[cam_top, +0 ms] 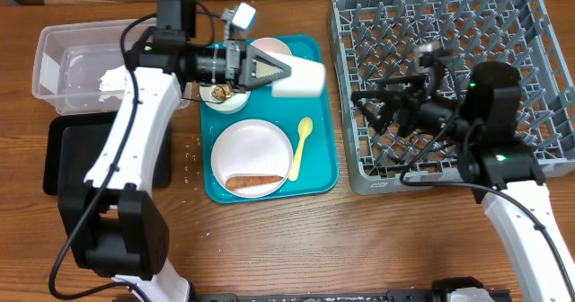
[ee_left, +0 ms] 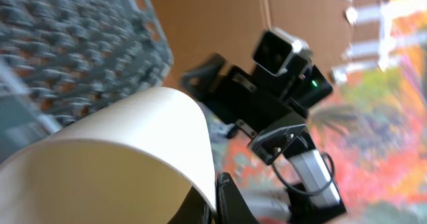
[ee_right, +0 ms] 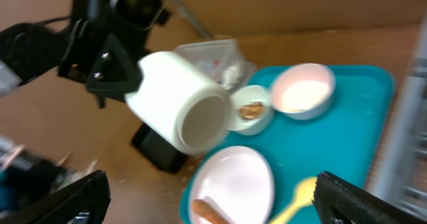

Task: Sort waste into correct bins and load items into the dishwasher
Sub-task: 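Lift the cup and hold it out toward the right gripper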

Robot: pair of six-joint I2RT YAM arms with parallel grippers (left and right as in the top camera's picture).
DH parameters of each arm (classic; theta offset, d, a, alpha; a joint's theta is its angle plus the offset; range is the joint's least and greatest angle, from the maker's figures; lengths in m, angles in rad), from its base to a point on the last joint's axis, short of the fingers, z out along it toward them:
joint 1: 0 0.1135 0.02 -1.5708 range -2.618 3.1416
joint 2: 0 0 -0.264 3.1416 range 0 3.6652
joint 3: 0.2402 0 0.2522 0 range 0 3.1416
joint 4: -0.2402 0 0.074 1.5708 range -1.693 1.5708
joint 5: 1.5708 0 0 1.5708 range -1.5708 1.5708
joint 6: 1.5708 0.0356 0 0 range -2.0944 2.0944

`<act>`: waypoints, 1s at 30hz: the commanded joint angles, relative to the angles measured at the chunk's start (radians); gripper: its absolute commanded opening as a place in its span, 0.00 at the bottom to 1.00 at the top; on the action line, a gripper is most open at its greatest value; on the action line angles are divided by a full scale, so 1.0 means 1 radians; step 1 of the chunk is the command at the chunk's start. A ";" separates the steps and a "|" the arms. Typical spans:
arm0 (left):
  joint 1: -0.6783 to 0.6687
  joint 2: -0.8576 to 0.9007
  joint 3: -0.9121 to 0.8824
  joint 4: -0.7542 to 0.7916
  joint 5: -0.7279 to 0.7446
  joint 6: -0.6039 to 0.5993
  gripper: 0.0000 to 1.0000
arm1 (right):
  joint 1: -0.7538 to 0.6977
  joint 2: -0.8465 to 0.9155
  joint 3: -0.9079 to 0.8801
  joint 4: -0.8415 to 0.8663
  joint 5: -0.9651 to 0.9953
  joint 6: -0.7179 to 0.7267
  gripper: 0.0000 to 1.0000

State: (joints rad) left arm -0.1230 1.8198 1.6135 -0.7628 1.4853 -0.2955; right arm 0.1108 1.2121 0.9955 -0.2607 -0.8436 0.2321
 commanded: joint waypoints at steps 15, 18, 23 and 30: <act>-0.101 -0.035 0.027 -0.082 0.097 0.018 0.04 | 0.110 0.058 0.025 0.150 -0.130 0.011 0.89; -0.102 -0.035 0.027 -0.098 0.097 0.018 0.04 | 0.110 0.058 0.025 0.154 -0.129 0.011 0.81; -0.102 -0.035 0.027 -0.097 0.097 0.018 0.04 | 0.110 0.058 0.025 0.154 -0.130 0.011 0.70; -0.100 -0.035 0.027 -0.090 0.096 0.009 0.04 | 0.110 0.058 0.025 0.156 -0.150 0.011 0.54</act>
State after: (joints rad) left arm -0.2096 1.8080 1.6173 -0.8608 1.5639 -0.2848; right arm 0.2047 1.2793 0.9955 -0.1169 -0.9611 0.2539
